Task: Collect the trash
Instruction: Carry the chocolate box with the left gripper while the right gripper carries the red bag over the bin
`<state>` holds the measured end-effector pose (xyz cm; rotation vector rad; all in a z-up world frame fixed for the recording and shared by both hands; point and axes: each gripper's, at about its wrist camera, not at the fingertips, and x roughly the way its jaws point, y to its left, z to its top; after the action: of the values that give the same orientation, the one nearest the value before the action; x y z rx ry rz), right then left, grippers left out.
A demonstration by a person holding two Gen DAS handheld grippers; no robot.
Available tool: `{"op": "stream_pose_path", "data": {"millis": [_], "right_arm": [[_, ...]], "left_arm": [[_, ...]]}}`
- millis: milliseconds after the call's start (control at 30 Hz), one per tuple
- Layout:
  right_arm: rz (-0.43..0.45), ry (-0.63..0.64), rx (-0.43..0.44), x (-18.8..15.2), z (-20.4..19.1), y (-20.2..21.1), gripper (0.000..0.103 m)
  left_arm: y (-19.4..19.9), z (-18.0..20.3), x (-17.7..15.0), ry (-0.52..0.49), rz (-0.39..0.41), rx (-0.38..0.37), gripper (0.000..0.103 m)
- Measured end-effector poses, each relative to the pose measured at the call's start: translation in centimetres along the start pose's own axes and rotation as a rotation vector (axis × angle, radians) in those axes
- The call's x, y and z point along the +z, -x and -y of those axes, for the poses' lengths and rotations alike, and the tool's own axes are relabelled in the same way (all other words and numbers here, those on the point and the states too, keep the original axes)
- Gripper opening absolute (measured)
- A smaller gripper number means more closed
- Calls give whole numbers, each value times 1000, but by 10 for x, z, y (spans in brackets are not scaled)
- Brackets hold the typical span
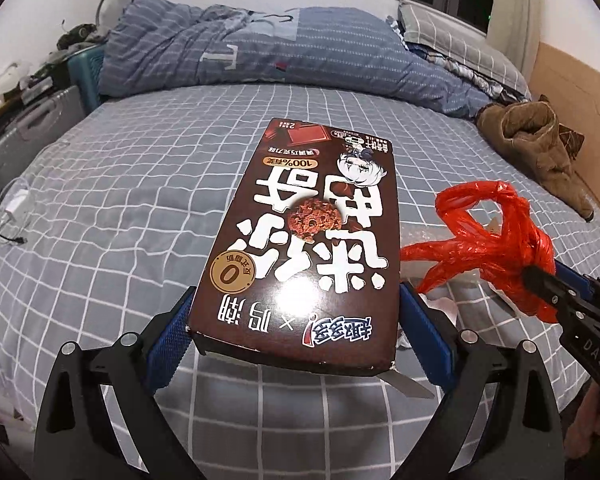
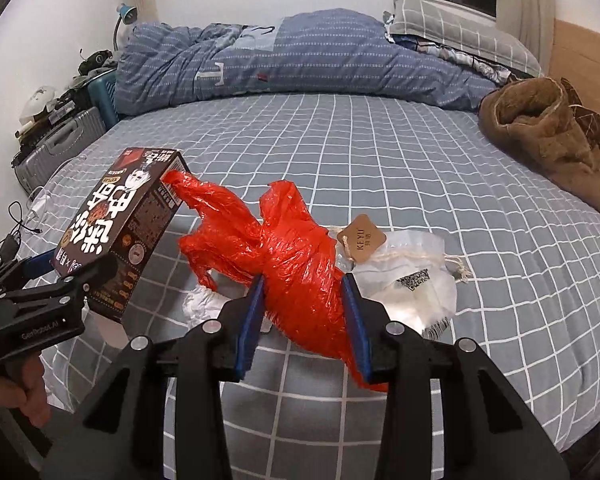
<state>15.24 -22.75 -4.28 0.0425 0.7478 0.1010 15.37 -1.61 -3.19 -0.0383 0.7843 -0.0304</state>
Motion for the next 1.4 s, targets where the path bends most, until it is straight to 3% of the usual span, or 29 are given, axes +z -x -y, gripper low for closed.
{"op": "stream_pose_path", "data": {"millis": [667,1400], "right_arm": [[64,-55,-32,-20,6,56,37],[46,-72,-20,-52,-3,90,37]], "left_arm": [[47,9,-32,10,26,5,93],[81,9,-74,21,6,10,93]]}}
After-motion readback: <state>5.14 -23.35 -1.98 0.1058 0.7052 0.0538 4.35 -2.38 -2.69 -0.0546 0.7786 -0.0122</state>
